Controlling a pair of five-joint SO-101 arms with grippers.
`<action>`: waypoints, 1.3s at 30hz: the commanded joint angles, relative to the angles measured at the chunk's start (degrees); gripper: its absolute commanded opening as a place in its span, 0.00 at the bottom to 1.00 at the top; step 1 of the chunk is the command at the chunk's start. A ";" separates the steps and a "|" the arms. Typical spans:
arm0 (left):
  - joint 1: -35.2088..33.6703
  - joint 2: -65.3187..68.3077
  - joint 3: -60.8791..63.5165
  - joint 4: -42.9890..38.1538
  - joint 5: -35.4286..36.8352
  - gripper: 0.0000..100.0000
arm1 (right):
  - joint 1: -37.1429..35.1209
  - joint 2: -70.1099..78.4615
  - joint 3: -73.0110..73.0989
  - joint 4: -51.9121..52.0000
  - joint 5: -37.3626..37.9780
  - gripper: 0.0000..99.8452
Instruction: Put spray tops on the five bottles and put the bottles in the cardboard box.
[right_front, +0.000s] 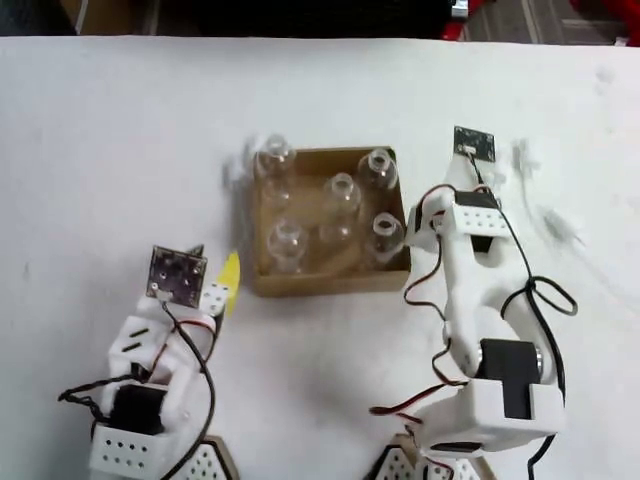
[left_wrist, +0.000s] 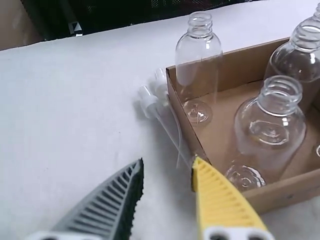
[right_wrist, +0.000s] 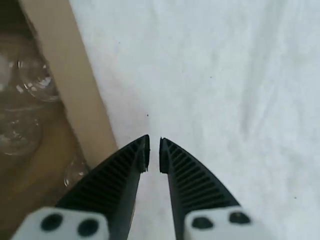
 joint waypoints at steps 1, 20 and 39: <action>-0.48 -0.48 -0.26 -0.18 -0.44 0.15 | 0.66 -0.57 -2.11 0.40 -0.18 0.02; -0.13 -0.48 -0.18 -0.26 -0.70 0.15 | 1.45 0.04 -1.85 5.67 -22.77 0.02; 0.04 -0.48 -0.18 -0.26 -0.70 0.15 | -1.89 0.04 5.54 5.49 -19.78 0.02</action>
